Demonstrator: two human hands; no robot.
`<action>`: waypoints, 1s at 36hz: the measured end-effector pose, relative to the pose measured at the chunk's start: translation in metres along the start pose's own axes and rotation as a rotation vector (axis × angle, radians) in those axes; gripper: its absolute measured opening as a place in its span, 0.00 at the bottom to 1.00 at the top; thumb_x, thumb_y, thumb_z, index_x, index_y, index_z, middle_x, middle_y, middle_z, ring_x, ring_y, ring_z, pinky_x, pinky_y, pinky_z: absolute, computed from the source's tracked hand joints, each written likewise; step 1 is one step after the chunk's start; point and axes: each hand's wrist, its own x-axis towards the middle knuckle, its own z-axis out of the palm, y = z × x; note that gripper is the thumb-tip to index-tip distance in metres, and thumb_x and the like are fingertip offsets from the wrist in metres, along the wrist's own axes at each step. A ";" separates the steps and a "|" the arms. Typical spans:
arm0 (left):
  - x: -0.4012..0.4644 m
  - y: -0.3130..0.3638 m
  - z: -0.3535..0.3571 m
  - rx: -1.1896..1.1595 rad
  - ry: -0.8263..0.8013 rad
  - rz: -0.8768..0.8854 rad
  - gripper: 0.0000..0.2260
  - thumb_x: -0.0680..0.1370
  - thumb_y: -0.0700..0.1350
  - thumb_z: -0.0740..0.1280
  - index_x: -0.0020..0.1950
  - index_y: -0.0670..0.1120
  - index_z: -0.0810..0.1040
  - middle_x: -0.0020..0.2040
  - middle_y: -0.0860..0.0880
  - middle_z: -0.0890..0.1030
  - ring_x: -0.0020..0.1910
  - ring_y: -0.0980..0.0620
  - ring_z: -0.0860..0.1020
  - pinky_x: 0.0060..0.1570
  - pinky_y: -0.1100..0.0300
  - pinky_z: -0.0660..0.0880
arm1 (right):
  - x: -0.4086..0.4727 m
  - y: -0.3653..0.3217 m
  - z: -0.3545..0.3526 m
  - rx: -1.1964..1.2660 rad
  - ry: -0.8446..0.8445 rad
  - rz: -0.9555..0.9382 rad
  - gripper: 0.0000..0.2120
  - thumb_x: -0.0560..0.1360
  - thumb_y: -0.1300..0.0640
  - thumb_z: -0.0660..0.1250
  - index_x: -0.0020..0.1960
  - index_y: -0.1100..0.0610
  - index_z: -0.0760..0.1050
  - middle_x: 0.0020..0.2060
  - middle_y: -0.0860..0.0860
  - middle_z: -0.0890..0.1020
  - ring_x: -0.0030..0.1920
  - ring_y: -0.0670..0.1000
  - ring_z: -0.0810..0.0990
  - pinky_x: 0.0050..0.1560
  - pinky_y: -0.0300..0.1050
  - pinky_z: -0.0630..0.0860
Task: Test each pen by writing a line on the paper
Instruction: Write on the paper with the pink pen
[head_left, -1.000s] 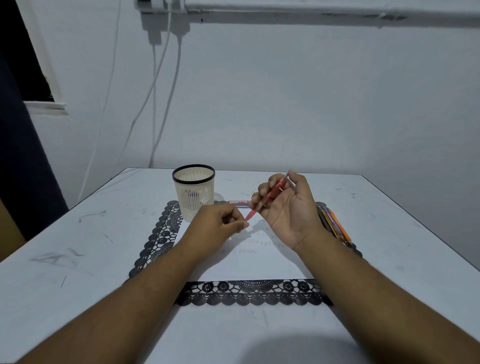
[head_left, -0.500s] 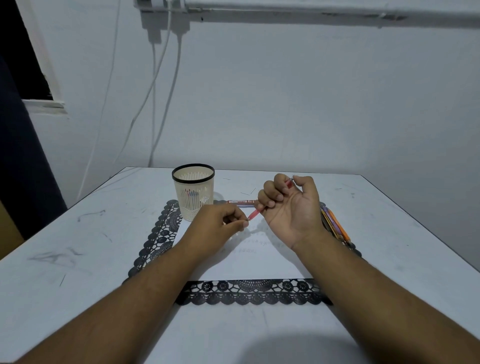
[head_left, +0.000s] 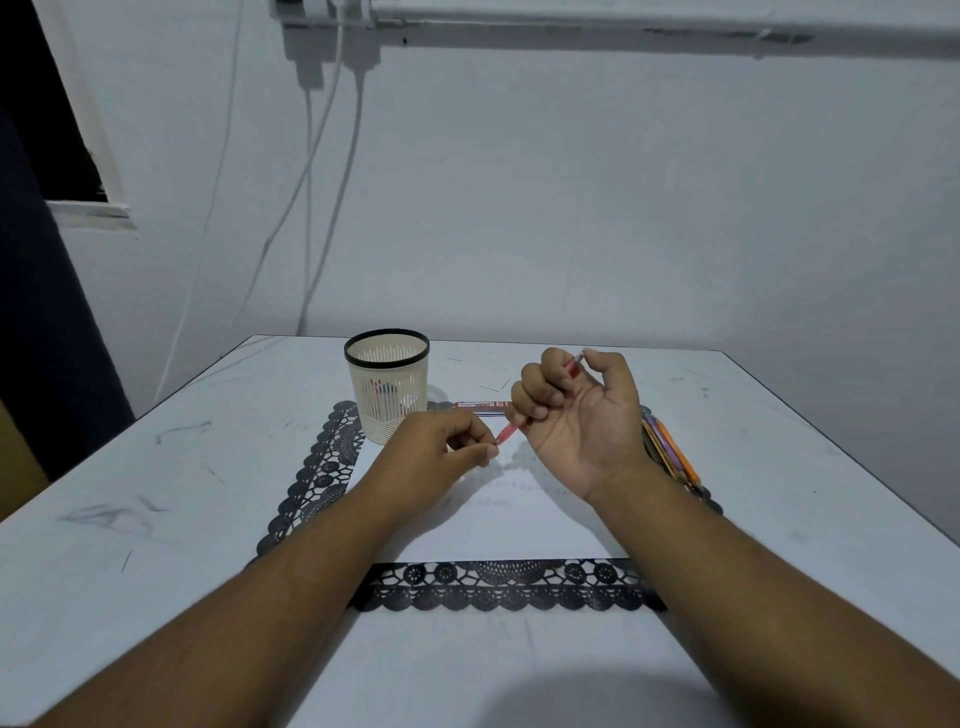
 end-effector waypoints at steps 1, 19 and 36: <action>0.000 0.000 0.000 0.001 -0.012 0.003 0.06 0.77 0.42 0.75 0.41 0.51 0.84 0.37 0.55 0.84 0.36 0.63 0.77 0.39 0.70 0.70 | 0.000 0.000 0.001 -0.015 -0.001 0.003 0.16 0.75 0.47 0.57 0.33 0.54 0.61 0.31 0.51 0.58 0.35 0.52 0.54 0.39 0.49 0.57; 0.002 -0.001 0.001 0.036 0.014 0.021 0.05 0.77 0.42 0.75 0.42 0.49 0.84 0.38 0.53 0.83 0.37 0.61 0.77 0.40 0.67 0.71 | -0.002 0.002 0.013 -0.002 0.079 -0.031 0.15 0.75 0.46 0.57 0.36 0.55 0.62 0.31 0.51 0.61 0.33 0.51 0.59 0.37 0.47 0.63; 0.003 -0.005 0.001 0.034 -0.004 0.046 0.04 0.76 0.43 0.76 0.42 0.50 0.84 0.38 0.54 0.83 0.36 0.61 0.76 0.38 0.69 0.70 | -0.001 -0.001 0.004 -0.006 0.021 -0.022 0.15 0.74 0.49 0.56 0.32 0.54 0.61 0.29 0.51 0.59 0.34 0.52 0.54 0.35 0.47 0.60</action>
